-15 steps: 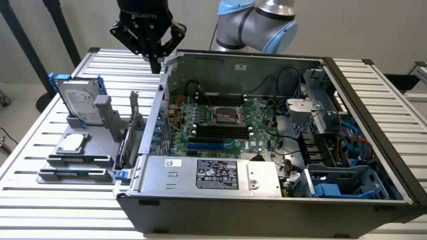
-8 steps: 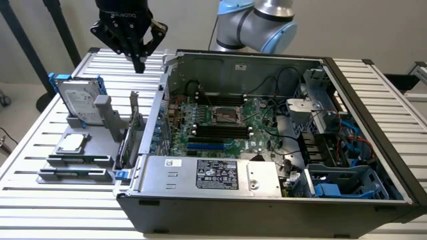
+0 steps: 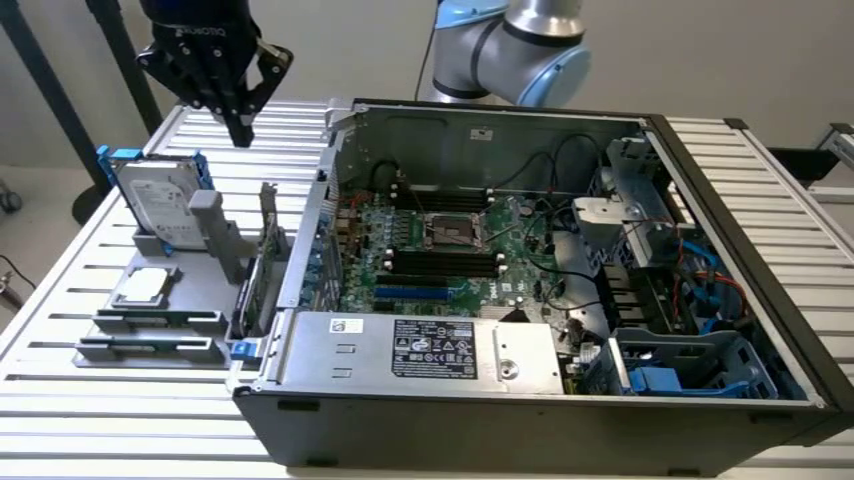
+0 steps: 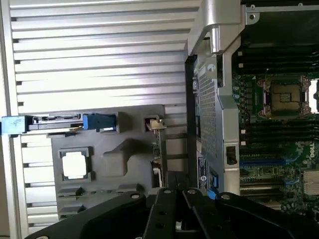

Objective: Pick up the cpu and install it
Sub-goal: 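Reach for the cpu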

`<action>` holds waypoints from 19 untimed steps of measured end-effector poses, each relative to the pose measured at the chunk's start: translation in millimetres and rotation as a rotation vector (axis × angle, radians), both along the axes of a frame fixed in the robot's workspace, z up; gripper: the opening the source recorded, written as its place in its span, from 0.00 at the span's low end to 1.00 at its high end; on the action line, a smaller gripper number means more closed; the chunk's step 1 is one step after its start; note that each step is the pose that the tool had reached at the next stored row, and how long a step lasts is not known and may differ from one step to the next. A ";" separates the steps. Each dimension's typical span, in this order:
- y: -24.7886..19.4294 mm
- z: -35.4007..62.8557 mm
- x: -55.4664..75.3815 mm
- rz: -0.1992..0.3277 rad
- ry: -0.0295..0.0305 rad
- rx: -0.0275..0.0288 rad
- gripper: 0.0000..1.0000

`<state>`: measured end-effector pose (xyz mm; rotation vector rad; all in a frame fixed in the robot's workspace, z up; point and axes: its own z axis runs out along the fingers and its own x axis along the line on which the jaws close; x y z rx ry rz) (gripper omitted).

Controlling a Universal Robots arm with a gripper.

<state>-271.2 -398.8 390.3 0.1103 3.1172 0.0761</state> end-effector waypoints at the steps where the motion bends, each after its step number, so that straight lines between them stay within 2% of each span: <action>1: 0.0 -0.8 -4.5 0.000 0.0005 0.0000 0.11; 19: 0.0 -19.9 -86.2 0.000 0.0134 0.0000 0.11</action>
